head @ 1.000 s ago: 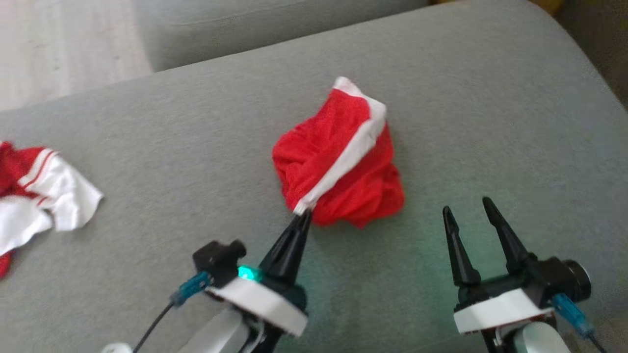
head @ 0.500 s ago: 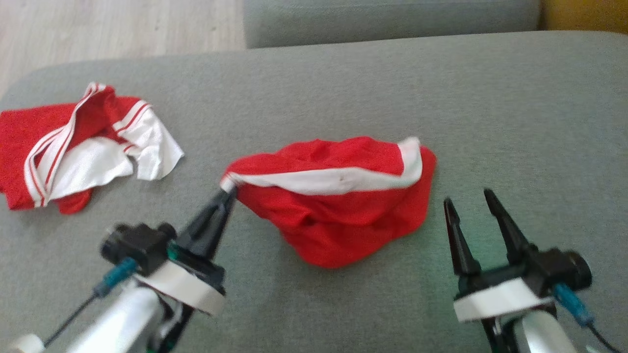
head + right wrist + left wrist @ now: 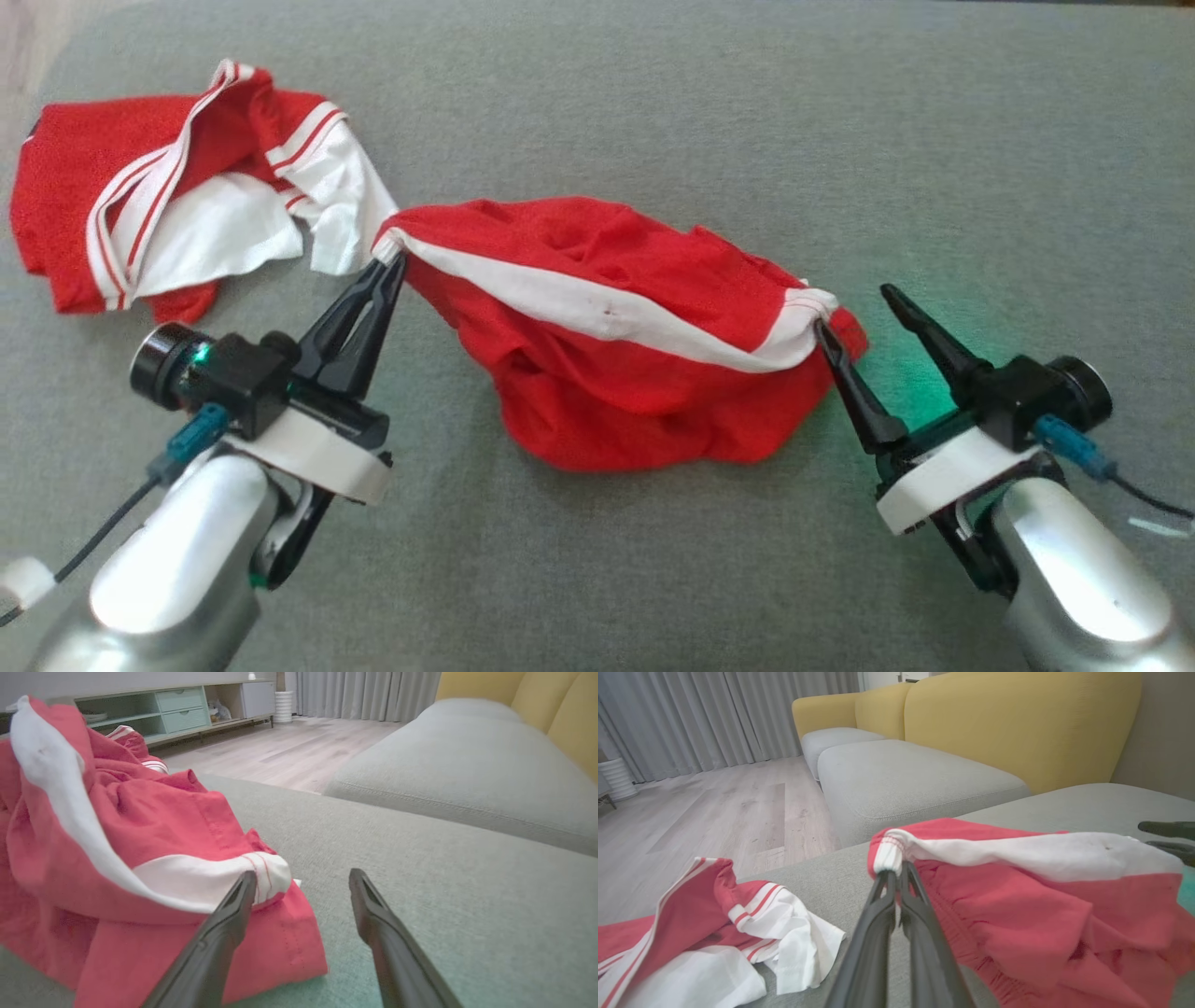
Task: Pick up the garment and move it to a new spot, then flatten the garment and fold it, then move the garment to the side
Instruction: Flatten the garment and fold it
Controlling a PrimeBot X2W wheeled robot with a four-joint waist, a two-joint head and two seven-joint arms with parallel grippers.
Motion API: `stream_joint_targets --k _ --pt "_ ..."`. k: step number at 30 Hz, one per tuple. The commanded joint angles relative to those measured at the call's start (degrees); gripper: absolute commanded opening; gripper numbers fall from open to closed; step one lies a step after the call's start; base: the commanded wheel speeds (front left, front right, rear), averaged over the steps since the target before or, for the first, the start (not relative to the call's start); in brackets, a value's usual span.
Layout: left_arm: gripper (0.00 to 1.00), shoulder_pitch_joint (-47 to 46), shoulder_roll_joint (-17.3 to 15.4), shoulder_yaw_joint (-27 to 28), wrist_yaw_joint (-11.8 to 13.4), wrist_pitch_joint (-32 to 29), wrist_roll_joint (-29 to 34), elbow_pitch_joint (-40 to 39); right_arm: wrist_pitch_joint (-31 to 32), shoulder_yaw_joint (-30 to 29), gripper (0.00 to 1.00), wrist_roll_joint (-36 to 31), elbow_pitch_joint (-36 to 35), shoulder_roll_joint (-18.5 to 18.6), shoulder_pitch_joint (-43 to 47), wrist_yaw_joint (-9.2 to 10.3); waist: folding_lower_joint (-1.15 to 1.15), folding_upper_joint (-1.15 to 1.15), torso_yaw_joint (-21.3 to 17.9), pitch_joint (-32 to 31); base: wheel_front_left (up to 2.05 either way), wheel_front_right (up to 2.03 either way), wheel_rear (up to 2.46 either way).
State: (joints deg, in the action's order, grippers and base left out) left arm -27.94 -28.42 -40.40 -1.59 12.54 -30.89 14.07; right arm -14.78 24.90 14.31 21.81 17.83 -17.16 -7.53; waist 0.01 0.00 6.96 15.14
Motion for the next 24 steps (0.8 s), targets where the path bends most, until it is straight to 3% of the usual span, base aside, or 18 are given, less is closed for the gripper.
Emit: stream_joint_targets --k 1,7,8,11,12,19,24 --pt "0.00 -3.1 -1.3 2.8 -0.2 0.8 0.5 -1.0 -0.2 2.3 1.00 2.0 -0.8 1.3 -1.4 0.04 -0.01 0.00 0.8 0.6 0.00 0.00 0.00" --pt "0.00 -3.6 0.2 2.5 -0.4 1.5 0.8 0.3 -0.2 10.4 1.00 9.7 1.0 4.5 -5.3 0.04 -0.01 0.00 1.7 1.1 0.00 0.00 0.00" --pt "0.00 -3.6 0.3 2.4 -0.4 1.5 0.9 0.5 -0.2 11.5 0.92 10.3 1.1 4.9 -5.8 0.04 -0.01 0.00 1.8 1.1 0.00 0.00 0.00" --pt "0.00 -3.7 0.6 2.0 -0.9 1.7 0.9 1.0 -0.2 13.9 0.04 12.0 1.3 5.8 -6.9 0.04 -0.01 0.00 2.1 1.2 0.00 0.00 0.00" --pt "0.00 -3.8 0.6 2.0 -1.0 1.7 1.0 1.1 -0.2 14.5 0.00 12.5 1.2 6.1 -7.2 0.04 -0.01 0.00 2.2 1.1 0.00 0.00 0.00" --pt "0.00 -3.8 0.8 3.0 -1.1 2.2 1.7 1.0 -0.2 16.4 0.00 14.2 0.2 7.6 -8.3 0.04 -0.01 0.00 1.7 0.2 0.00 0.00 0.00" --pt "0.00 -4.0 0.6 4.8 -1.2 2.4 2.4 -0.7 -0.2 10.5 0.00 13.4 -3.5 7.8 -8.8 0.04 -0.01 0.00 0.5 -0.7 0.00 0.00 0.00"
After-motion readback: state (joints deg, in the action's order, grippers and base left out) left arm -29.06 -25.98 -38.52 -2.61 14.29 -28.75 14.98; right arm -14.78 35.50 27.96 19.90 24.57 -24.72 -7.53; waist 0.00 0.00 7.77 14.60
